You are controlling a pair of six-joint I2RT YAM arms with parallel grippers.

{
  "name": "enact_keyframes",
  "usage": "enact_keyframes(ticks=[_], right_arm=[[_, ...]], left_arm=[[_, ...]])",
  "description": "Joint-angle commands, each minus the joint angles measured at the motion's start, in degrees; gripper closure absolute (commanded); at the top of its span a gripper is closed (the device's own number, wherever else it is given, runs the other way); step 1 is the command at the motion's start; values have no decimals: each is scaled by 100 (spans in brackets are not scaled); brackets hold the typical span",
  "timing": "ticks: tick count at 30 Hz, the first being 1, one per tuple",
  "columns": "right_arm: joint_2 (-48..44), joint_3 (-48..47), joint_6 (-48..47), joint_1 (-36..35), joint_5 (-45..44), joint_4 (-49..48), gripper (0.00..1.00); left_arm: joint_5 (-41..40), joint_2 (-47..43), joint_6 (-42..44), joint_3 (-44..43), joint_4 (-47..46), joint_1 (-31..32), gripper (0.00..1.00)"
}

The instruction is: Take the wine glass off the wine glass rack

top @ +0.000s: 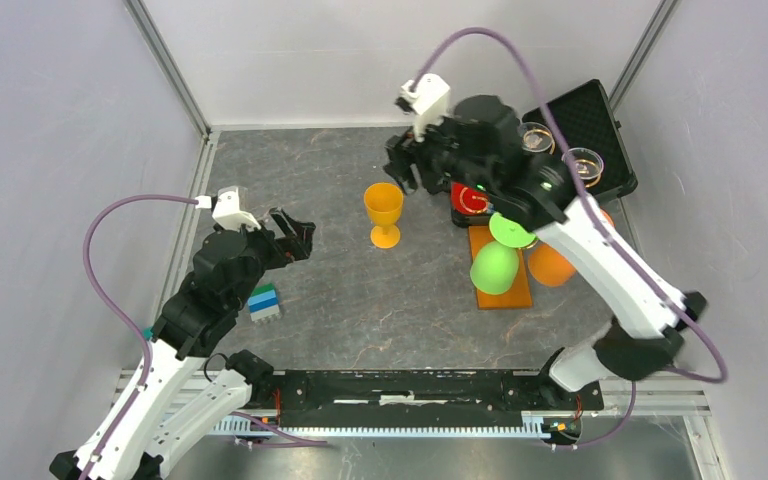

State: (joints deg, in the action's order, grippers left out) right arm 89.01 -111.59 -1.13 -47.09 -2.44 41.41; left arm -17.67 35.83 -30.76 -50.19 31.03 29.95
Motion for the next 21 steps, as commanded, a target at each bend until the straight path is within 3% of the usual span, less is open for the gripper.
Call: enact_keyframes(ticks=[1, 8, 21], right_arm=[[-912, 621, -96, 15, -734, 79, 26], [-1996, 1374, -775, 9, -1814, 1009, 24], [-3947, 3096, -3001, 16, -1123, 729, 24]], left_arm=[[181, -48, 99, -245, -132, -32, 0], [315, 89, 38, -314, -132, -34, 0], [307, 318, 45, -377, -106, -33, 0]])
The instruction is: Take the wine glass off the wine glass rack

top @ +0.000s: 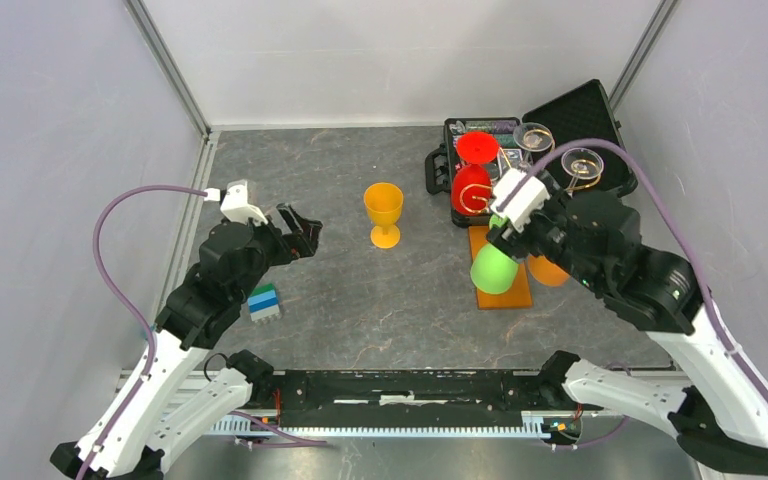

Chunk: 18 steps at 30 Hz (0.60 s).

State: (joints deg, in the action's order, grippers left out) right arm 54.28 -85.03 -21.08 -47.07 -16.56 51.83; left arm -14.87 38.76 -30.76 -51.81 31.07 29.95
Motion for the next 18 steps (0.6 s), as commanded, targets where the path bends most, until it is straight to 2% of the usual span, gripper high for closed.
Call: enact_keyframes(ticks=[1, 6, 13, 18], right_arm=[[-631, 593, -1141, 7, 449, -432, 24], [-1196, 1111, -1791, 13, 1428, -762, 23], [-1608, 1669, -2600, 14, 2143, -720, 22], [-1752, 1865, -2987, 14, 2229, -588, 22]], left_arm=[[28, 40, 41, -207, -106, -34, 0], [24, 82, -17, -189, -111, -34, 0], [-7, 60, 45, -138, -110, -32, 0], [-29, 44, 46, -79, -116, -29, 0]])
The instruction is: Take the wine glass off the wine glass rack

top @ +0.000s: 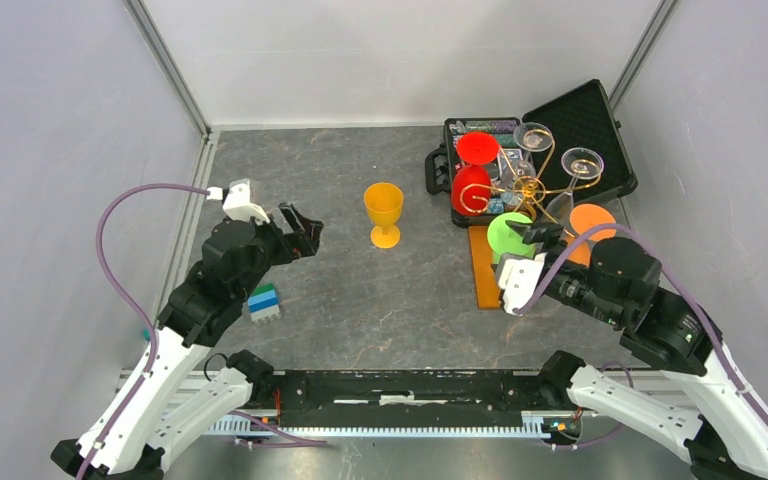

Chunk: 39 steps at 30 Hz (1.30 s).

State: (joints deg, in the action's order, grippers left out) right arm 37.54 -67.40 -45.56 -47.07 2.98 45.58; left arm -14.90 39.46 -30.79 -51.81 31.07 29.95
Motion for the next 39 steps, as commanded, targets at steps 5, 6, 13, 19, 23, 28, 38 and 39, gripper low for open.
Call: enact_keyframes(ticks=[5, 6, 13, 19, 23, 28, 38, 39], right_arm=[[-148, 164, -663, 13, 128, -71, 21], [-146, 154, -676, 13, 128, -85, 21], [-71, 168, -701, 17, -46, 65, 26], [43, 241, -756, 13, -174, 276, 39], [-10, 278, -760, 14, -250, 285, 40], [-200, 271, -739, 9, -176, 198, 27], [-404, 321, -734, 14, -605, 418, 24], [-423, 332, -737, 10, -608, 445, 24]], left_arm=[[-16, 17, 60, -57, -116, -34, 0], [-19, 17, 56, -57, -116, -34, 0], [-32, 6, 66, -49, -114, -31, 0], [-41, 34, 56, -38, -115, -32, 0], [-14, 64, 34, -31, -119, -32, 0], [-7, 117, 30, -39, -124, -29, 0], [12, 130, 20, -35, -145, -33, 0], [11, 126, 20, -31, -144, -32, 0]])
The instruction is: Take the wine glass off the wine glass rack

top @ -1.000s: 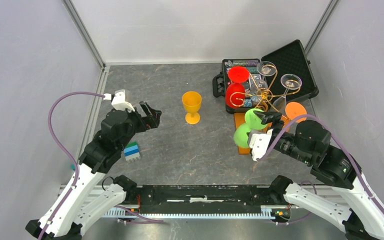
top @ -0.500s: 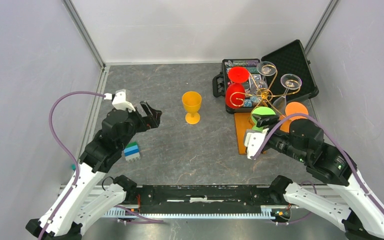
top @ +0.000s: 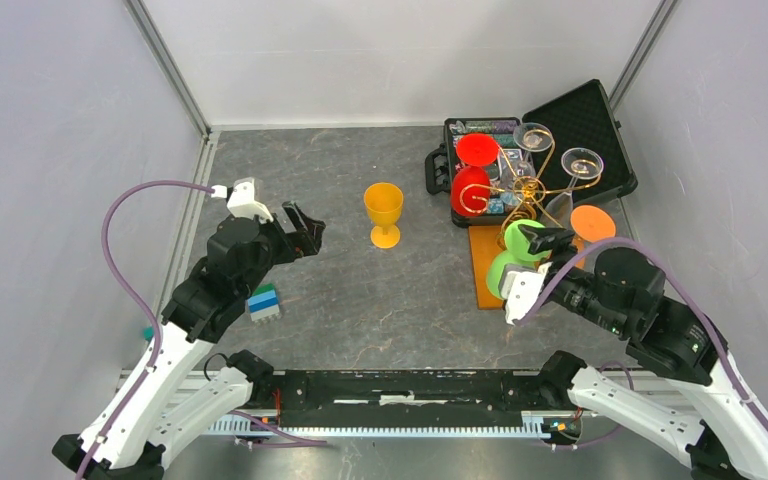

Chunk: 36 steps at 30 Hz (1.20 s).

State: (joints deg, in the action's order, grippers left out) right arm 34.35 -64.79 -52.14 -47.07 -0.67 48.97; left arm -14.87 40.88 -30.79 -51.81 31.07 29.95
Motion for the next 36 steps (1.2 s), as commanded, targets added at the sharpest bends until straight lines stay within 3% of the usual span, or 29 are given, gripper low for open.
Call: enact_keyframes(ticks=[1, 29, 34, 36], right_arm=[[-107, 77, -85, 18, -241, 136, 25], [-263, -104, -68, 12, -74, 391, 64], [-234, -140, -94, 5, -28, 370, 65], [-239, -139, -103, 13, 5, 312, 61]], left_arm=[[10, -2, 23, -23, -144, -32, 0], [37, 137, 9, -14, -207, -34, 0], [34, 155, 11, -4, -208, -32, 0], [36, 152, 11, 1, -223, -29, 0]])
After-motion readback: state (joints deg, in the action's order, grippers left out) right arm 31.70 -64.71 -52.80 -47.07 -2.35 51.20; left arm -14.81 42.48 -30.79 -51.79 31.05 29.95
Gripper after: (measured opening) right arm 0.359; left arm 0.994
